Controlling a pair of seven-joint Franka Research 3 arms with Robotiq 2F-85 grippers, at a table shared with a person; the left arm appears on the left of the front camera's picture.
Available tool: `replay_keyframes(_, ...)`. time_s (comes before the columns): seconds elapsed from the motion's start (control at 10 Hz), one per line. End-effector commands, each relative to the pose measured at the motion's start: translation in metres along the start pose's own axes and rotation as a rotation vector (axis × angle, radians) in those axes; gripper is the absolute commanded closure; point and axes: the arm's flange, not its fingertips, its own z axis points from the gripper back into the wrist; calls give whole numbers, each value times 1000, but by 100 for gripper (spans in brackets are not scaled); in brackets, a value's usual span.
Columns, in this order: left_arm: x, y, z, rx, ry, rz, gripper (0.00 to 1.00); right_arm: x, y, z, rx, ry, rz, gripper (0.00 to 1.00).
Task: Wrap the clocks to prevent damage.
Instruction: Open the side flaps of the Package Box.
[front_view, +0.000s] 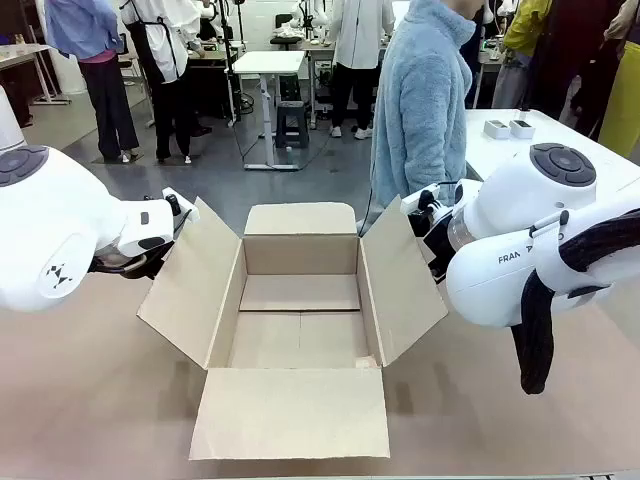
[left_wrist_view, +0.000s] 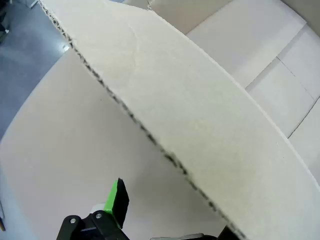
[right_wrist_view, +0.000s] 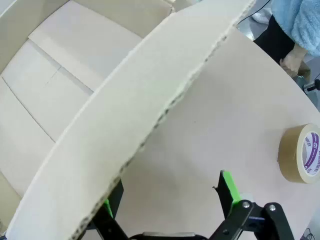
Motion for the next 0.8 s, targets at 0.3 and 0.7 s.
replay_keyframes(0.3,0,0,0,0,0,0,0,0,0,0,0,0,0,0)
replay_keyframes(0.7,0,0,0,0,0,0,0,0,0,0,0,0,0,0)
